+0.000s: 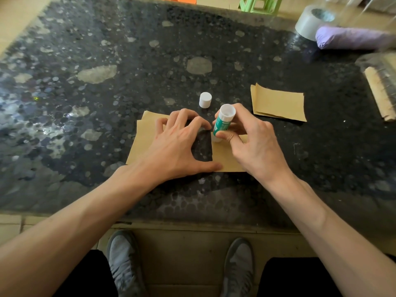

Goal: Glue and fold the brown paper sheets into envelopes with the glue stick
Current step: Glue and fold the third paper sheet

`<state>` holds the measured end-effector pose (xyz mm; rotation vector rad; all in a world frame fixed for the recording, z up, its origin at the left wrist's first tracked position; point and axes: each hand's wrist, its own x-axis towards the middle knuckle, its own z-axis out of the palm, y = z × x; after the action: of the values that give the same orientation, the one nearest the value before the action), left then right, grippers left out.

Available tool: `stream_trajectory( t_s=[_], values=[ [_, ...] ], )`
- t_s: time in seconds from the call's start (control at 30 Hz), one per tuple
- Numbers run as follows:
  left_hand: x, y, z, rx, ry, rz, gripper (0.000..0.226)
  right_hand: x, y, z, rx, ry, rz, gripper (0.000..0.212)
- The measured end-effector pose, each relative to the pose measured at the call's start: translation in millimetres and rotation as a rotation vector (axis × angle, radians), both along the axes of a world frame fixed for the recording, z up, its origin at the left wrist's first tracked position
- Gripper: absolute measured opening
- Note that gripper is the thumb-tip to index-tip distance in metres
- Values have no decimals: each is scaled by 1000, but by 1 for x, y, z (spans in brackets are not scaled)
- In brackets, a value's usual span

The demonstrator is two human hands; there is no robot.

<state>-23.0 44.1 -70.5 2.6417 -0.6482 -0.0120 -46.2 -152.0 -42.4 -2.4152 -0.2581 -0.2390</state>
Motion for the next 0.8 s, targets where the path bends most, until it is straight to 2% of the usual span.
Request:
stream_trajectory(
  t_s=[0.5,0.7,0.8],
  values=[
    [1,1,1,9,5,-6,88,11,1,-4,43,-26,-16,27],
    [0,1,2,12,16,-11,90,12,-8,1,347,-28,8,26],
    [0,1,3,18,13,-7,88,11,-16,9,376,-49,1,27]
  ],
)
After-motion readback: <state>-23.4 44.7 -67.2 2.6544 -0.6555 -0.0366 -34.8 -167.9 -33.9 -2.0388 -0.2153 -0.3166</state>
